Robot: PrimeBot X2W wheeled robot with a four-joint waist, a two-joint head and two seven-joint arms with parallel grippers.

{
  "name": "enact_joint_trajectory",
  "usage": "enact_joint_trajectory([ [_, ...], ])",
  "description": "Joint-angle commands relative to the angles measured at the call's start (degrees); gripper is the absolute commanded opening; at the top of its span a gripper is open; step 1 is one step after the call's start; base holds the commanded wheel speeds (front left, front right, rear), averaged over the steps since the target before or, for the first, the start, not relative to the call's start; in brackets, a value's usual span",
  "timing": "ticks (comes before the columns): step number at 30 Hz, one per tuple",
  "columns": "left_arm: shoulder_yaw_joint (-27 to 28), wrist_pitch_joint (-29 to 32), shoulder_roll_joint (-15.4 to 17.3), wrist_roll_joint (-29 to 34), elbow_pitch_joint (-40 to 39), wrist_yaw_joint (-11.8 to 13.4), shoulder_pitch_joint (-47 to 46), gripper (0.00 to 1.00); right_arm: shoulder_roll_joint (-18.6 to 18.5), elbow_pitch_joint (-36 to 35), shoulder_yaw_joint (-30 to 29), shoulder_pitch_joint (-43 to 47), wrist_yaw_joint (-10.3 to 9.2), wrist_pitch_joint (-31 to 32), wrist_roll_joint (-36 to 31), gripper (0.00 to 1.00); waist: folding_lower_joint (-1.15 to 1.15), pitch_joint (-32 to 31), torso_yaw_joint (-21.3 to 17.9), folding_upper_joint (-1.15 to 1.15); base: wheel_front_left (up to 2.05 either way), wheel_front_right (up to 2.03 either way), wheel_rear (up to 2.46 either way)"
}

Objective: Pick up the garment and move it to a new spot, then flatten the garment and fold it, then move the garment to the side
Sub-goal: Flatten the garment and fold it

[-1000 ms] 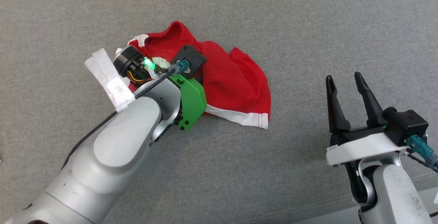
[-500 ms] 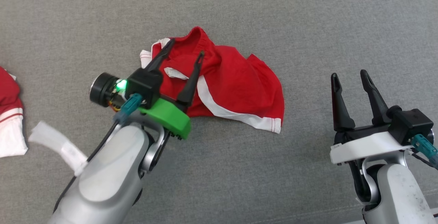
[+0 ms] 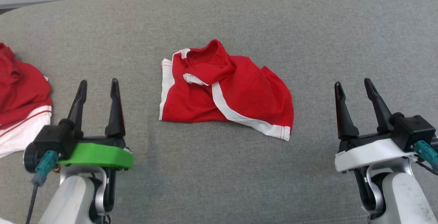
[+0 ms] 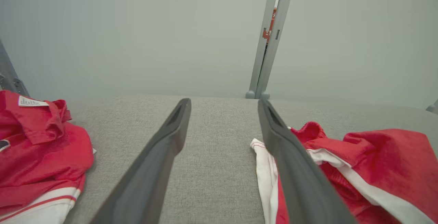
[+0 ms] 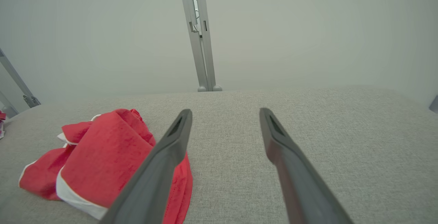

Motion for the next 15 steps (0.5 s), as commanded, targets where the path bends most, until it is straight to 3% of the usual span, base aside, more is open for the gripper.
enact_joint_trajectory([
  [1, 1.3, -0.2, 0.6, 1.1, -0.5, -0.5, 2.0, 1.0, -0.1, -0.5, -0.1, 0.9, -0.04, 0.3, -0.2, 1.0, 0.0, -1.2, 0.7, 0.0, 0.0, 0.0, 0.0],
  [15, 5.8, -0.2, -0.6, 4.7, 1.0, -4.2, 7.2, 1.0, -0.1, -2.1, 0.0, 3.2, -0.04, 1.9, -0.4, 1.0, 0.0, -3.4, 1.0, 0.0, 0.0, 0.0, 0.0],
])
